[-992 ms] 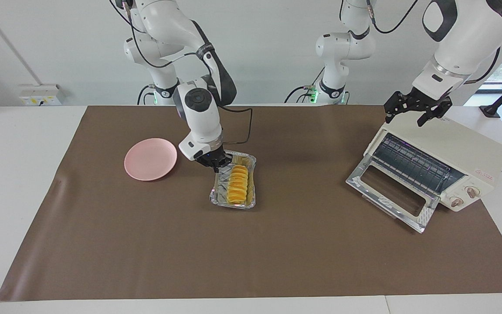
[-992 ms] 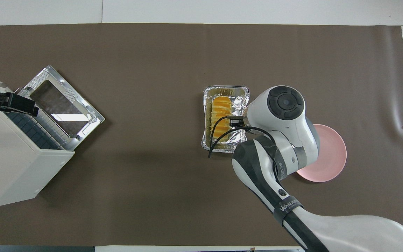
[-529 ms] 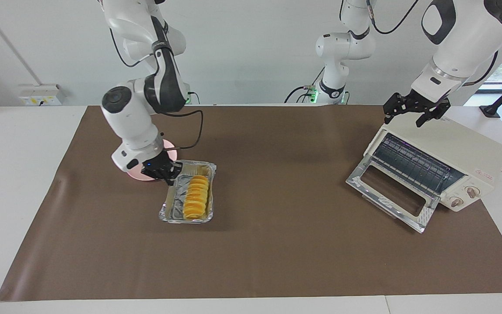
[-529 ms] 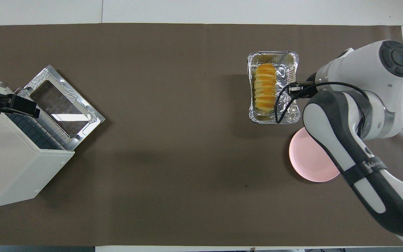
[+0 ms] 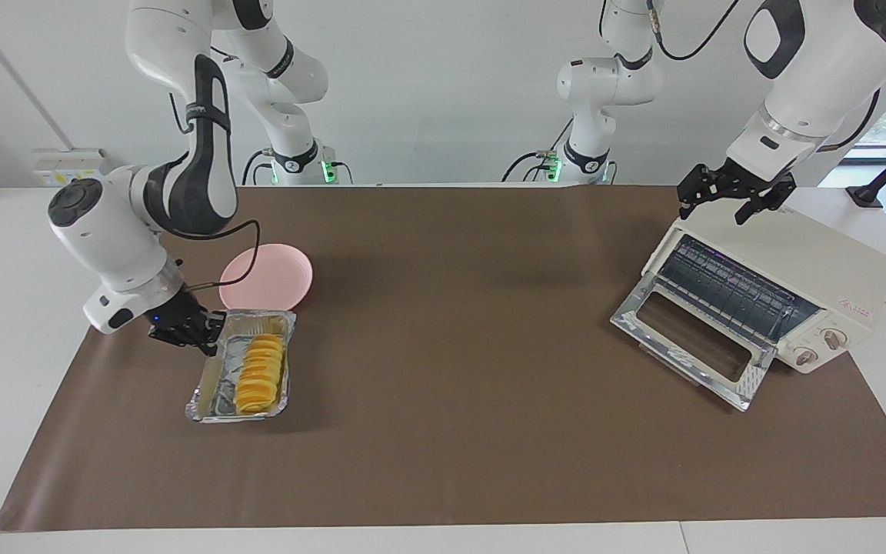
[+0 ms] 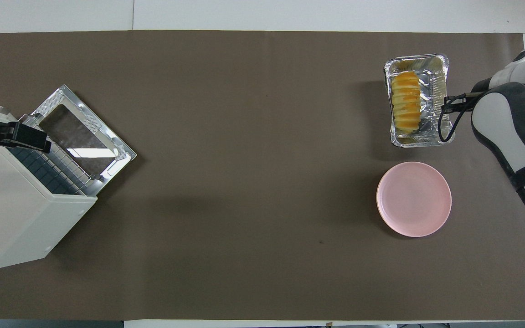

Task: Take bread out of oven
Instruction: 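Grasp the foil tray rim and drag it beyond the plate, then grasp the bread slices in the tray with the right gripper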

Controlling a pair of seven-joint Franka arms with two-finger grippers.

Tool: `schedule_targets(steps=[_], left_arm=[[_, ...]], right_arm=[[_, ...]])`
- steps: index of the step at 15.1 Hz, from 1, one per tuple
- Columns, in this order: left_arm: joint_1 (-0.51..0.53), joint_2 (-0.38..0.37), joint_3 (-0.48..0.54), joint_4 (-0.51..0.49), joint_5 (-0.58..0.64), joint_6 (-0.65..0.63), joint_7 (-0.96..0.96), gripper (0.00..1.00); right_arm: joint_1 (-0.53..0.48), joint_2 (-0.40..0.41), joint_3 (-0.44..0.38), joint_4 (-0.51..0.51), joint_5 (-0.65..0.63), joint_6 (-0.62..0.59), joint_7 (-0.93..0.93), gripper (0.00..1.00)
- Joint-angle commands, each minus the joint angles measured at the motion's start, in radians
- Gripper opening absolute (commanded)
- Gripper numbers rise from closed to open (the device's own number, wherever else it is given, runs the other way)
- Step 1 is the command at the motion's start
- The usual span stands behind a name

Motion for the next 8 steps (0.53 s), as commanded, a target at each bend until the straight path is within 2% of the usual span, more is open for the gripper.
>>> schedule_targets(steps=[1,8], left_arm=[[0.001,-0.023,-0.003,-0.033,0.015,0.022,-0.016,1.00],[0.007,-0.024,-0.003,-0.023,0.013,0.019,-0.017,1.00]], right_arm=[[-0.011,0.021,0.013,0.016,0.050,-0.003,-0.016,0.00],[-0.007,0.005,0.013,-0.048,0.052,-0.019,-0.064,0.00]])
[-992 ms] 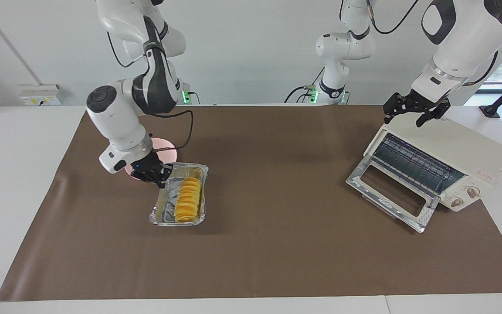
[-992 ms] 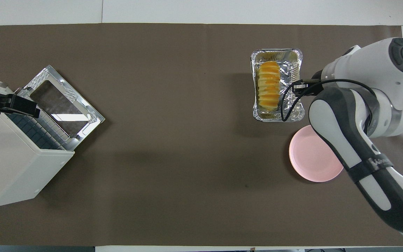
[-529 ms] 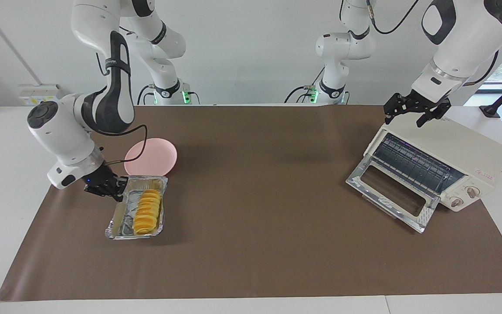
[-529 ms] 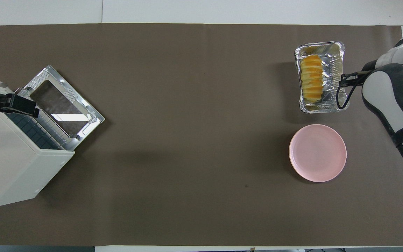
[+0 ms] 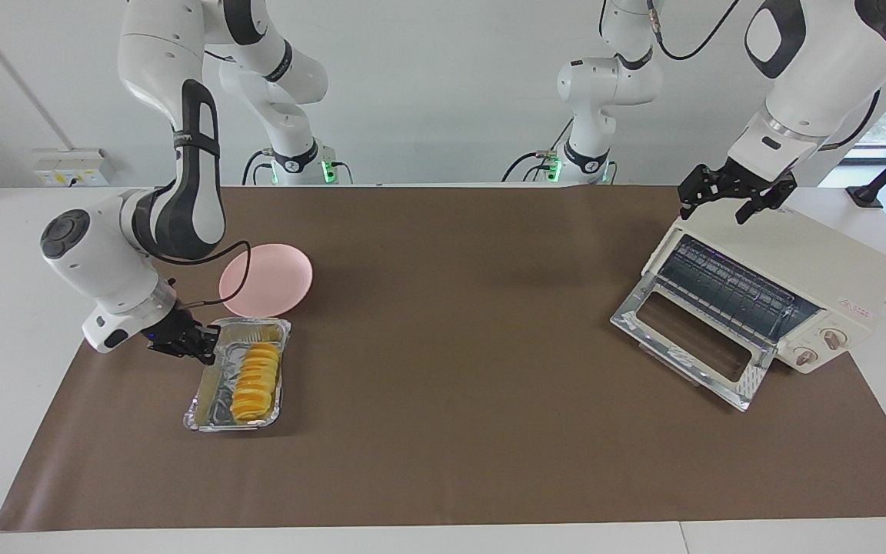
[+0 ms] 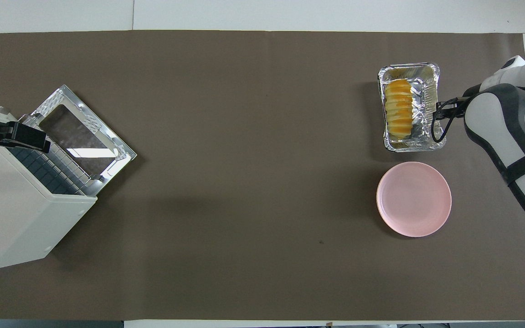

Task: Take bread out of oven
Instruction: 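Grasp the bread slices in the tray with the right gripper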

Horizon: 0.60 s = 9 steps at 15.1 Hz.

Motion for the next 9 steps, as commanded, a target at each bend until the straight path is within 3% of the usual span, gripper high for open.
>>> schedule_targets(steps=[1,3,4,5,6,9], left_arm=[[0.007,-0.023,-0.004,-0.023,0.015,0.019,-0.012,1.00],[0.010,-0.023,-0.004,-0.023,0.015,0.019,-0.012,1.00],[0.010,-0.023,-0.004,-0.023,0.013,0.019,-0.012,1.00],[0.010,-0.023,-0.004,-0.023,0.015,0.017,-0.012,1.00],[0.010,-0.023,-0.004,-0.023,0.015,0.019,-0.012,1.00],[0.010,-0.023,-0.004,-0.023,0.015,0.017,-0.012,1.00]], right_arm=[[-0.006,-0.018,0.006,-0.030,0.026,-0.014,-0.049,0.00],[-0.005,-0.021,0.006,-0.041,0.026,-0.016,-0.049,0.00],[-0.002,-0.023,0.006,-0.043,0.026,-0.016,-0.045,0.13],[-0.002,-0.023,0.006,-0.043,0.026,-0.014,-0.040,0.81],[0.000,-0.026,0.006,-0.038,0.024,-0.016,-0.037,1.00],[0.088,-0.039,0.009,0.008,0.009,-0.008,0.038,1.00]])
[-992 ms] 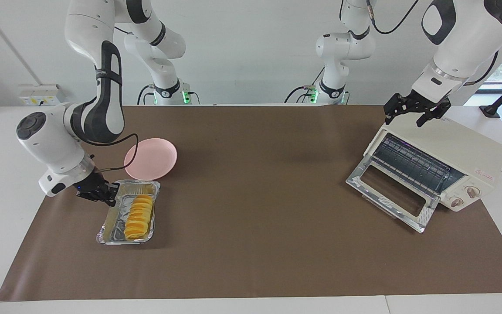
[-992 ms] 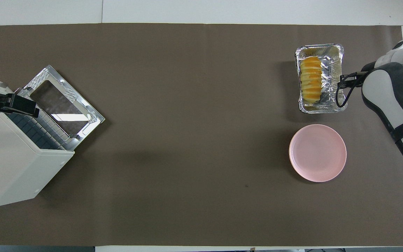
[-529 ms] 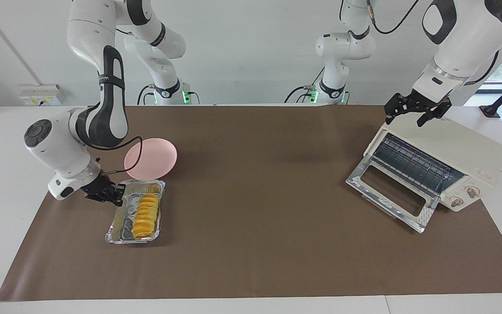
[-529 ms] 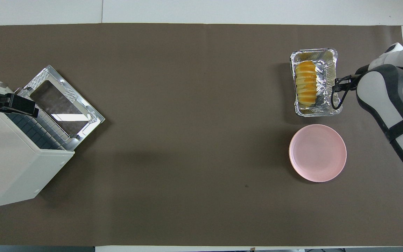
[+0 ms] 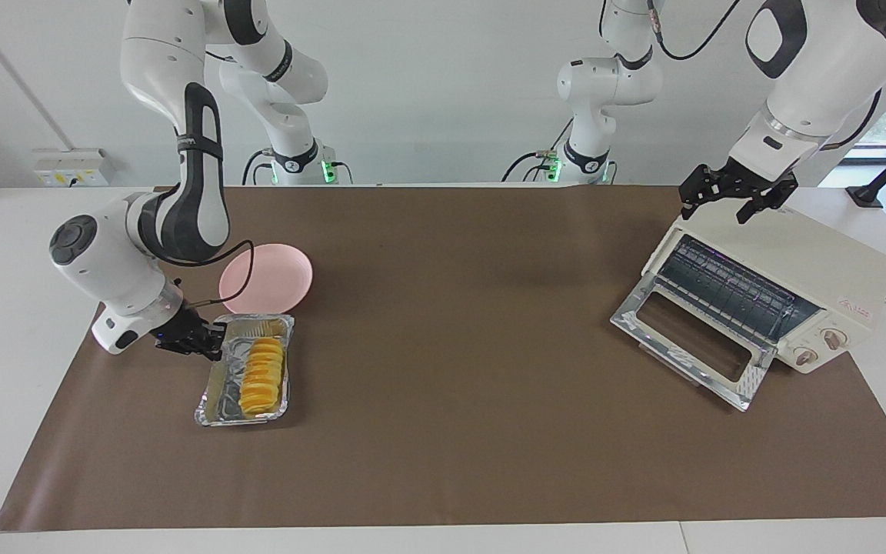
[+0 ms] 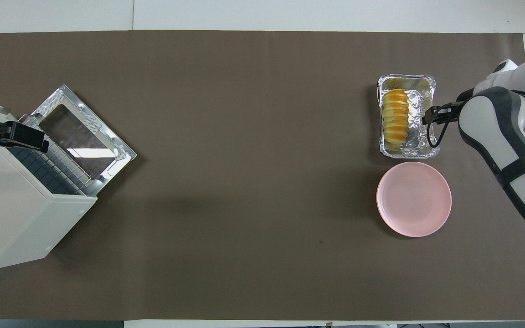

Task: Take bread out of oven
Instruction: 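Grasp the bread slices in the tray with the right gripper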

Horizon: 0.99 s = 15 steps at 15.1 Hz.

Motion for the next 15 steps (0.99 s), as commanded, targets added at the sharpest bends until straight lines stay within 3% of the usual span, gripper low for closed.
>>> schedule_targets(steps=[1,7,15], left_arm=[[0.006,-0.023,-0.004,-0.023,0.013,0.018,-0.011,1.00],[0.006,-0.023,-0.004,-0.023,0.014,0.018,-0.011,1.00],[0.006,-0.023,-0.004,-0.023,0.013,0.017,-0.011,1.00]], right_arm=[[0.084,-0.025,0.000,0.026,0.007,0.012,0.090,1.00],[0.107,-0.026,0.001,-0.089,0.005,0.142,0.152,1.00],[0.096,-0.035,0.001,-0.147,0.005,0.167,0.141,1.00]])
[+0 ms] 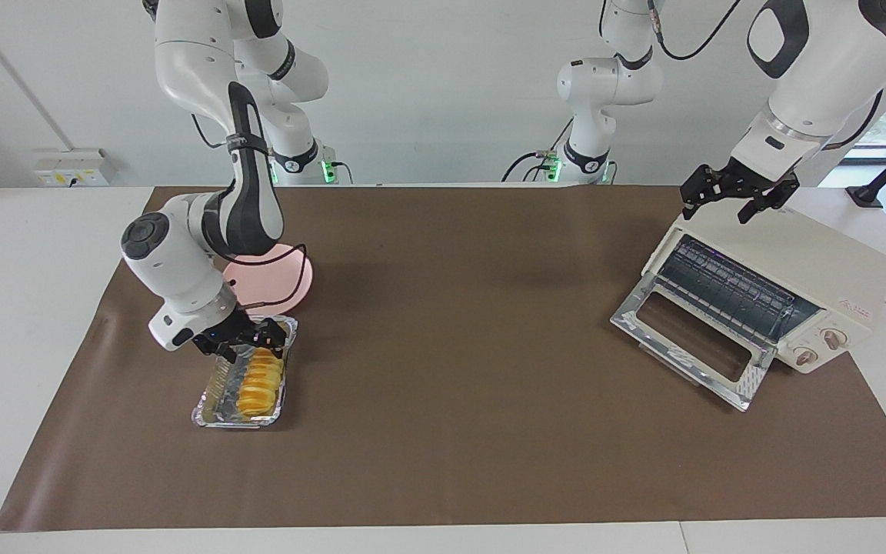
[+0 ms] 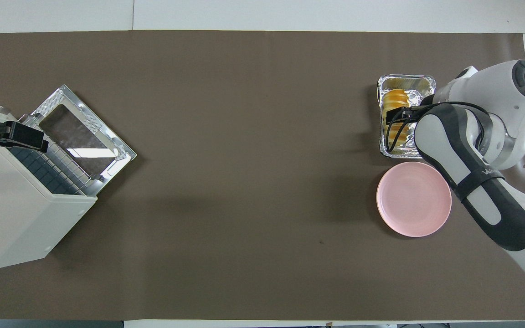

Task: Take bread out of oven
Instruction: 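Grasp the bread slices in the tray with the right gripper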

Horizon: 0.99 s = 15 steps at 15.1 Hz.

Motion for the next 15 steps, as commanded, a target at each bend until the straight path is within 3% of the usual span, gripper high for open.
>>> schedule_targets(steps=[1,4,6,9,10,11,15], left_arm=[[0.004,-0.023,-0.004,-0.023,0.014,0.016,-0.011,1.00],[0.004,-0.023,-0.004,-0.023,0.014,0.018,-0.011,1.00],[0.004,-0.023,-0.004,-0.023,0.014,0.016,-0.011,1.00],[0.004,-0.023,-0.004,-0.023,0.014,0.018,-0.011,1.00],[0.004,-0.023,-0.004,-0.023,0.014,0.018,-0.011,1.00],[0.004,-0.023,-0.004,-0.023,0.014,0.018,-0.011,1.00],[0.004,-0.023,-0.004,-0.023,0.014,0.016,-0.011,1.00]], right_arm=[[-0.016,-0.028,0.009,-0.066,0.005,0.049,-0.011,1.00],[-0.017,-0.036,0.010,-0.095,0.007,0.064,-0.011,0.98],[-0.017,-0.039,0.009,-0.095,0.007,0.064,-0.010,0.78],[-0.017,-0.039,0.009,-0.095,0.007,0.061,-0.008,0.33],[-0.017,-0.039,0.009,-0.095,0.007,0.061,-0.010,0.11],[-0.016,-0.039,0.009,-0.094,0.007,0.060,-0.011,0.00],[-0.012,-0.043,0.007,-0.066,0.005,0.038,-0.014,0.00]])
